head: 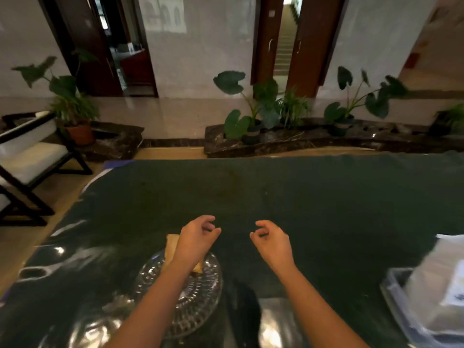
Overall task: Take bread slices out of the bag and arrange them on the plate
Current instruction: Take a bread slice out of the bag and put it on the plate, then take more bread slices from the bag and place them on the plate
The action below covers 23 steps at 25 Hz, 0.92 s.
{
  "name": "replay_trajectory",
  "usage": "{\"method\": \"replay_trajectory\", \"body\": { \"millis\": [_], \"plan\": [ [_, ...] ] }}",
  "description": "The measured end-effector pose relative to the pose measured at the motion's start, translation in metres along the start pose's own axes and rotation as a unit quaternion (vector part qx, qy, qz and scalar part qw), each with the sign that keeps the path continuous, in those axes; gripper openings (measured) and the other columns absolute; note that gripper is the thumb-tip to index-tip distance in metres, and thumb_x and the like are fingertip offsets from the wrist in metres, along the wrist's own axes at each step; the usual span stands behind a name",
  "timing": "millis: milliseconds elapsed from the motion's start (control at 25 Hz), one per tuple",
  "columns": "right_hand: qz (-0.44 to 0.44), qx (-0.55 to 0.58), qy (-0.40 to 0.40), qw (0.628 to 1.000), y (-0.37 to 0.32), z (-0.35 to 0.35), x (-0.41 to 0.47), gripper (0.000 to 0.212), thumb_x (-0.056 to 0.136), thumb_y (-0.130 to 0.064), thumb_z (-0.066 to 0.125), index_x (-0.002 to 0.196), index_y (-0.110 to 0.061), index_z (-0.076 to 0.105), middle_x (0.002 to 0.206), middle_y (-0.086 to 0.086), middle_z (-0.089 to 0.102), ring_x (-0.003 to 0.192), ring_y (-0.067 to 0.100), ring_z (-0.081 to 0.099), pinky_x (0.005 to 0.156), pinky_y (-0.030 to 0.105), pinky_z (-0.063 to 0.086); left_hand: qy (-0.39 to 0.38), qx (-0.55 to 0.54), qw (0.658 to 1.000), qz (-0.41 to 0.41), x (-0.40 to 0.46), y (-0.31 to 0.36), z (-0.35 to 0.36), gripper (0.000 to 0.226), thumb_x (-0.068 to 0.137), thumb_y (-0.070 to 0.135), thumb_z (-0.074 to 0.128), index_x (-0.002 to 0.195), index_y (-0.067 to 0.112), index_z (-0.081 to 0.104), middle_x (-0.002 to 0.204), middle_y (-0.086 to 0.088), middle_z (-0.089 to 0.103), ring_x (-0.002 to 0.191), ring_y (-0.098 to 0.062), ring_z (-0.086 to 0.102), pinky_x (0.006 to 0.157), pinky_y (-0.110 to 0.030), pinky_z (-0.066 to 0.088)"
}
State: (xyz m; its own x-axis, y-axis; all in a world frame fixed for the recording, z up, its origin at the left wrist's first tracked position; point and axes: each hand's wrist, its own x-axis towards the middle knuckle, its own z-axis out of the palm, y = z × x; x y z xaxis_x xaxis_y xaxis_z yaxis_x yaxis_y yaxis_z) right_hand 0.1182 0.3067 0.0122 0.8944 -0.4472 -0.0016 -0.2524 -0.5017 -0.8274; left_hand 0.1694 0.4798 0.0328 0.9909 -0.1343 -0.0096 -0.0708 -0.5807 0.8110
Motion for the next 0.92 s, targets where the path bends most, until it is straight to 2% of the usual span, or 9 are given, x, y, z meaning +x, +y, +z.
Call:
{"method": "replay_trajectory", "body": {
  "millis": [120,240,400,480,560,760,920],
  "plan": [
    [-0.03,-0.009,0.011,0.999,0.028,-0.09,-0.027,0.033,0.08,-0.024,0.064,0.111,-0.017,0.06,0.093,0.001,0.068,0.081,0.015,0.063,0.079,0.034,0.053,0.001,-0.016,0.999,0.031,-0.05,0.062,0.052,0.034,0.08,0.02,0.068,0.112,0.012,0.063,0.084,-0.003,0.069,0.075,-0.013,0.062,0.079,-0.024,0.047],
    [-0.067,-0.021,0.022,0.997,0.062,-0.176,-0.051,0.033,0.079,-0.023,0.066,0.11,-0.017,0.06,0.092,0.002,0.069,0.078,0.015,0.063,0.079,0.033,0.052,-0.018,-0.026,0.998,0.06,-0.1,0.116,0.111,0.036,0.08,0.021,0.068,0.114,0.013,0.063,0.086,-0.003,0.07,0.076,-0.013,0.063,0.076,-0.024,0.048],
    [-0.082,-0.026,0.044,0.995,0.101,-0.269,-0.075,0.033,0.079,-0.023,0.066,0.11,-0.017,0.061,0.091,0.002,0.068,0.074,0.014,0.061,0.078,0.031,0.051,-0.056,-0.03,0.996,0.068,-0.148,0.179,0.169,0.035,0.082,0.028,0.066,0.116,0.019,0.06,0.083,0.01,0.063,0.081,-0.009,0.061,0.075,-0.024,0.047],
    [-0.077,-0.021,0.047,0.996,0.118,-0.302,-0.08,0.034,0.08,-0.023,0.065,0.113,-0.017,0.059,0.096,0.004,0.068,0.077,0.014,0.061,0.08,0.031,0.051,-0.067,-0.027,0.995,0.076,-0.159,0.203,0.189,0.036,0.083,0.031,0.064,0.117,0.021,0.06,0.083,0.013,0.063,0.083,-0.007,0.061,0.072,-0.022,0.046],
    [-0.076,-0.016,0.057,0.995,0.134,-0.328,-0.079,0.034,0.082,-0.023,0.063,0.115,-0.018,0.057,0.1,0.004,0.068,0.077,0.011,0.058,0.078,0.028,0.05,-0.08,-0.024,0.993,0.081,-0.164,0.223,0.209,0.036,0.084,0.033,0.062,0.117,0.022,0.059,0.09,0.009,0.067,0.085,-0.007,0.062,0.067,-0.018,0.045],
    [-0.074,-0.008,0.045,0.996,0.167,-0.381,-0.056,0.033,0.082,-0.025,0.064,0.114,-0.024,0.056,0.101,-0.006,0.063,0.082,0.005,0.058,0.065,0.011,0.043,-0.119,-0.015,0.991,0.065,-0.148,0.252,0.258,0.032,0.084,0.036,0.061,0.112,0.02,0.062,0.102,0.0,0.07,0.092,-0.01,0.064,0.078,-0.026,0.051],
    [-0.079,-0.018,0.034,0.996,0.182,-0.419,-0.024,0.036,0.081,-0.023,0.065,0.116,-0.024,0.056,0.099,-0.008,0.062,0.082,0.004,0.059,0.067,0.01,0.042,-0.153,-0.003,0.987,0.047,-0.12,0.274,0.298,0.031,0.083,0.038,0.062,0.108,0.019,0.064,0.106,-0.001,0.069,0.095,-0.012,0.063,0.079,-0.026,0.048]
  ]
}}
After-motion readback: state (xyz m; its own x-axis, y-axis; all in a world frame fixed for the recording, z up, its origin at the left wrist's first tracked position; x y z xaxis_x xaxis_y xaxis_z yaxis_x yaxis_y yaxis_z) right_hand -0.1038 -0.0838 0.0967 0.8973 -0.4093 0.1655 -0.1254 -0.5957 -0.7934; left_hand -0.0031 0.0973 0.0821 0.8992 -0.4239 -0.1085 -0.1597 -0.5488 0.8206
